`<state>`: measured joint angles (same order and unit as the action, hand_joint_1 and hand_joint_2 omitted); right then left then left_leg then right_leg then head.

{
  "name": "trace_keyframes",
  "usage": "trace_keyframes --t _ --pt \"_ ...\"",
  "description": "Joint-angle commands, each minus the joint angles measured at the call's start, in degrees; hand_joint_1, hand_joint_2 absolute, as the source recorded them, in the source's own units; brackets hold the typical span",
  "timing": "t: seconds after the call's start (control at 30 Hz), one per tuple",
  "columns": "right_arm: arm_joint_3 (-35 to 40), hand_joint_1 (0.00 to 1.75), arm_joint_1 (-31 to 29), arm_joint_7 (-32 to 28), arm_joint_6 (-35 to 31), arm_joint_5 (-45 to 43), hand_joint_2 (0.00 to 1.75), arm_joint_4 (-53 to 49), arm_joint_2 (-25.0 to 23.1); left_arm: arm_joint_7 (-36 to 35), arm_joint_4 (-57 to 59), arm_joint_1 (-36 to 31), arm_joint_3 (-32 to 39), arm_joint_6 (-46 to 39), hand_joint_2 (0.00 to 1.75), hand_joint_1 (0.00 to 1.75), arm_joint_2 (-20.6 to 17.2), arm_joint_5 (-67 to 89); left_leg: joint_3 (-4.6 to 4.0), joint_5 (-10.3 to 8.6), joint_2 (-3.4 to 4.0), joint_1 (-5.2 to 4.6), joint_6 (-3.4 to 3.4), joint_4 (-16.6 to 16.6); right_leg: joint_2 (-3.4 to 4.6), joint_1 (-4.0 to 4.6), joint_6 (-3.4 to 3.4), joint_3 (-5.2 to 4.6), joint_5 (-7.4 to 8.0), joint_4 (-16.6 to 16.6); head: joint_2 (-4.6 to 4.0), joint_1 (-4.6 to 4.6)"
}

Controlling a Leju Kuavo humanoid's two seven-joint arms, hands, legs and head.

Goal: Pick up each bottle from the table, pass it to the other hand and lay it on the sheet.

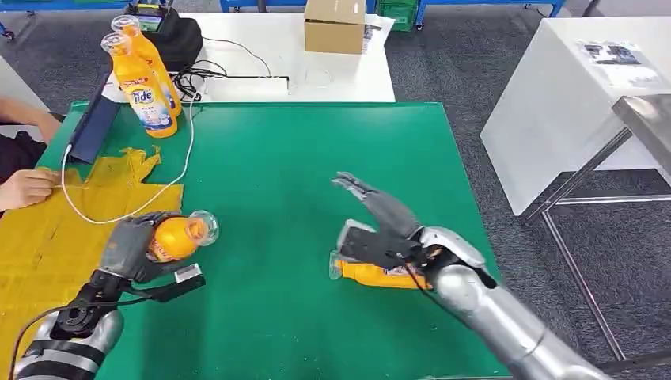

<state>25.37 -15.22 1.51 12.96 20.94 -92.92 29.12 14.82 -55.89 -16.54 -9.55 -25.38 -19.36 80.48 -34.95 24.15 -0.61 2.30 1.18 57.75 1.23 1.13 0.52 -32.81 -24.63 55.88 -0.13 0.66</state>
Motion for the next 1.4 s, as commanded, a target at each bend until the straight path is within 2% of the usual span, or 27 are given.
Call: trace_keyframes --t 0.03,0.1,0.23,0.33,0.37,0.43,0.47,0.57,0.63,1.07,1.4 --pt "-12.12 0.00 11.08 -0.32 3.98 -1.88 1.75 -9.24 13.08 -1.45 11.32 -2.23 -2.40 1.46 1.75 1.75 -3.70 5.41 0.29 0.01 0.01 -0.19 -0.20 -0.18 -0.11 -0.17 0.13 0.22 -0.06 -0.03 0.00 0.00" --pt "-14.57 0.00 12.52 -0.23 6.42 -4.11 1.75 -10.34 16.30 -1.31 13.89 -3.19 -3.74 1.09 1.75 1.75 -4.09 6.62 0.24 0.03 0.03 -0.21 -0.21 -0.13 -0.11 -0.19 0.12 0.15 -0.08 0.05 0.00 -0.02" --pt "-14.21 0.00 12.46 1.71 12.82 -6.20 1.75 -10.48 22.29 -0.95 20.46 -7.25 -8.07 1.87 1.75 1.75 -3.54 9.52 0.23 0.00 -0.02 -0.22 -0.20 -0.12 -0.14 -0.21 0.13 0.08 -0.08 0.08 0.00 -0.02" --pt "-12.27 0.00 11.90 1.80 13.44 -4.97 1.75 -8.96 21.51 -1.72 22.53 -9.40 -10.12 2.24 1.75 1.75 -2.49 9.52 0.27 -0.04 0.04 -0.13 -0.15 -0.17 -0.04 -0.13 0.10 0.12 0.00 -0.02 0.00 -0.02" --pt "-10.88 0.00 11.34 1.85 13.86 -4.05 1.75 -8.11 21.21 -2.23 23.12 -9.75 -11.87 0.75 1.75 0.52 -2.63 9.52 0.37 -0.07 0.00 -0.18 -0.21 -0.25 -0.11 -0.18 0.14 0.23 0.00 -0.07 0.00 -0.02" --pt "-10.12 0.00 11.37 1.72 13.48 -3.33 1.75 -7.75 20.78 -2.49 23.36 -9.80 -12.05 0.61 1.75 0.52 -2.47 9.52 0.46 -0.06 0.06 -0.15 -0.19 -0.26 -0.04 -0.15 0.12 0.33 0.02 -0.09 0.00 -0.02" --pt "-8.10 0.00 11.36 1.99 13.29 -1.17 1.75 -6.40 19.92 -3.22 24.18 -10.48 -12.22 1.30 1.75 0.00 -1.62 9.20 0.57 -0.04 0.09 -0.15 -0.16 -0.25 0.00 -0.14 0.10 0.43 0.02 -0.06 0.00 -0.02" --pt "-2.61 0.00 10.16 0.39 11.31 6.09 1.75 0.39 14.22 -3.96 26.25 -13.51 -14.51 1.79 1.75 0.00 -0.03 8.62 0.65 -0.11 0.03 -0.12 -0.20 -0.36 -0.08 -0.10 0.12 0.55 0.09 -0.22 0.00 -0.02" --pt "0.18 0.00 8.88 -0.43 8.97 8.23 1.75 3.96 12.20 -4.17 26.41 -14.27 -15.00 2.49 1.75 0.00 0.45 8.50 0.82 -0.16 -0.05 -0.02 -0.19 -0.45 -0.16 -0.01 0.11 0.76 0.14 -0.39 0.00 -0.02" --pt "-0.24 0.00 8.74 -0.53 9.18 7.59 1.75 2.73 13.42 -4.07 26.30 -13.87 -15.03 2.10 1.75 0.00 0.07 8.22 0.67 -0.31 -0.42 -0.24 -0.38 -0.38 -0.51 -0.17 0.09 0.69 0.05 -0.10 0.00 -0.04" --pt "-0.24 0.00 8.74 -0.53 9.18 7.59 1.75 2.73 13.42 -4.07 26.30 -13.87 -15.03 2.10 1.75 0.00 0.07 8.22 0.69 -0.40 -0.40 -0.35 -0.49 -0.48 -0.54 -0.27 0.14 0.68 0.10 -0.16 0.00 -0.04"
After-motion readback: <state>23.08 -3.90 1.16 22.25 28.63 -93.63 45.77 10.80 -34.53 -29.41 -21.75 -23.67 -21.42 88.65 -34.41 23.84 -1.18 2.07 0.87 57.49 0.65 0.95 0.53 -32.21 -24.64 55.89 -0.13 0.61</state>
